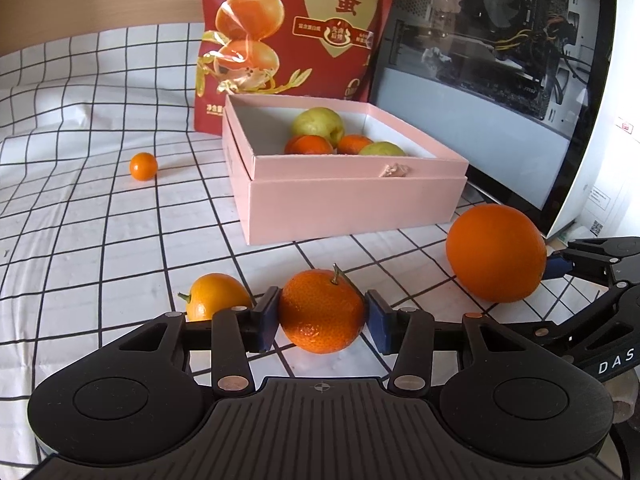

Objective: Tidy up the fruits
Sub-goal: 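Carry the tangerine and large orange toward the pink box in both tools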

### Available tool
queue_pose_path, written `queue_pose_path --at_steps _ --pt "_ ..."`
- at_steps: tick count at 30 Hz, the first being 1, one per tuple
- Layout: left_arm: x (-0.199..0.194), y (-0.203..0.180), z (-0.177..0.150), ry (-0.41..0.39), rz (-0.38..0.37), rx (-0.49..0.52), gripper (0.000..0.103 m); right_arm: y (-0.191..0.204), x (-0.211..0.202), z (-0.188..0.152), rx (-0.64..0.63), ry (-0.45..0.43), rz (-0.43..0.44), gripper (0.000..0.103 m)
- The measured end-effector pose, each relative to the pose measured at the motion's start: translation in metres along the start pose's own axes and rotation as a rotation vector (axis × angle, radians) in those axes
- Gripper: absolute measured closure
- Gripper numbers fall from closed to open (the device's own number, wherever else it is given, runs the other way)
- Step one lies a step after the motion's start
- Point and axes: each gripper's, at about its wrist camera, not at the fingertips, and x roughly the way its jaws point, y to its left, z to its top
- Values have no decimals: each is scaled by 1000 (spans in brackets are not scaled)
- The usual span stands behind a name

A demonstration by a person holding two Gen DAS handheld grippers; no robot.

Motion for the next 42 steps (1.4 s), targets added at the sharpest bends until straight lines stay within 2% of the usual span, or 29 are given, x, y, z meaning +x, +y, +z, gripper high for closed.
queue_pose_path --at_steps 6,10,12,15,17,23,25,29,36,42 --pt "0 0 0 0 0 0 52 10 8 5 -40 -33 -61 9" --pt "0 0 0 -1 -1 0 52 0 13 10 -5 -25 -103 16" --pt "0 1 -1 -1 2 0 52 -10 10 9 12 -16 -132 15" --pt "2 -1 0 -5 17 -16 52 -27 1 5 60 -6 -90 15" --pt "4 -4 1 -5 29 -23 52 -31 -6 4 72 -18 -93 15" --pt "8 -5 3 -11 39 -41 52 -25 -27 5 -1 -88 -205 15" --pt "8 -4 3 -12 36 -47 52 -27 -27 5 -4 -84 -201 15" --pt "7 -3 3 -14 29 -59 52 -26 -25 1 14 -64 -118 14" --pt "8 -6 3 -11 46 -45 52 -9 -21 0 -73 -103 -168 13" --pt "8 -11 2 -8 77 -23 52 -30 3 2 37 -59 -161 15"
